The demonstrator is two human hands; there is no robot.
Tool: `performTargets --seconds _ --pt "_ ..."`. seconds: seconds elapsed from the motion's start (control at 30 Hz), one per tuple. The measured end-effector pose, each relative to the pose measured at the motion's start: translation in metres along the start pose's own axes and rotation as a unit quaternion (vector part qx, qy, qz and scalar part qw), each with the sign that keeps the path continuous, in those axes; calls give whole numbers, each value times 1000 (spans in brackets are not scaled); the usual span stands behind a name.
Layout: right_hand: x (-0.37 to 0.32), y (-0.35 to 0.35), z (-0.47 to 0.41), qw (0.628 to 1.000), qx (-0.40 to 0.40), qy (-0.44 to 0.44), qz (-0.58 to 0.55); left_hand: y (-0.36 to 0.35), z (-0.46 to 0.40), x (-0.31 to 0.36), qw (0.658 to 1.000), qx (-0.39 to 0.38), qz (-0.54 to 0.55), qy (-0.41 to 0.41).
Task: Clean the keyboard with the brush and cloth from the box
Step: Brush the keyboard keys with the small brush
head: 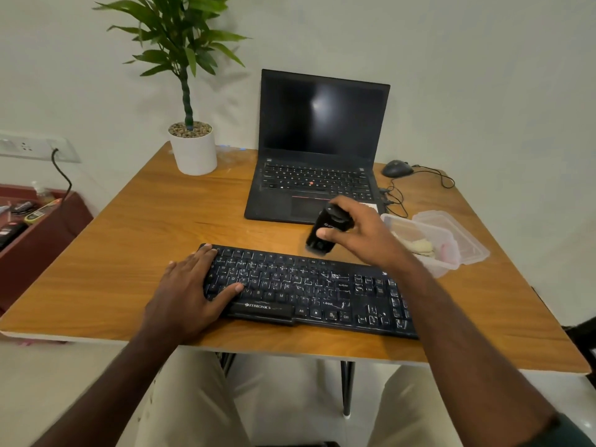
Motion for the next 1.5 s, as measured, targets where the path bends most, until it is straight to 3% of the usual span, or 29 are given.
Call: performTargets --seconds 0.1,0.27,0.37,0.47,0.63,0.8,0.87,0.97,1.1,1.27,1.33,1.5 --pt "2 -16 4 999 -35 3 3 0 1 0 1000 0 0 0" --pt "19 16 16 995 -88 -34 43 0 1 -1 1000 -2 0 3" --pt "27 40 18 993 -59 -34 97 0 -1 -3 1000 -3 -1 5" --pt "26 40 23 999 -14 -23 25 3 -2 -3 1000 -12 -1 -1" --pt "28 16 31 998 -40 -43 -2 14 -7 -10 999 -24 -23 -2" --pt "26 49 30 984 -82 -42 152 15 -11 -22 999 -35 -34 -9" --pt "26 57 31 982 -58 -46 175 17 -13 -27 999 -37 -31 -10" --pt "23 53 36 995 0 -23 99 21 -14 -31 999 -26 -41 -9" --pt "20 25 36 998 -2 -19 52 22 -12 13 994 -10 -94 -53" --pt "24 30 31 995 -13 -29 91 -22 -2 112 974 -73 -116 -179" --pt "26 41 30 991 5 -34 129 -36 -6 133 968 -106 -136 -185" --pt "24 45 38 995 41 -21 84 -44 -17 149 963 -143 -170 -151"
Point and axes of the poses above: each hand's wrist, its own z-axis away from the middle knuckle, its own y-axis out of the back of the hand, x = y × z, the point moved 3 cm from there along -z, towards the middle knuckle, and after that the axes turned 1 degree about -y, right-handed, at the moved point
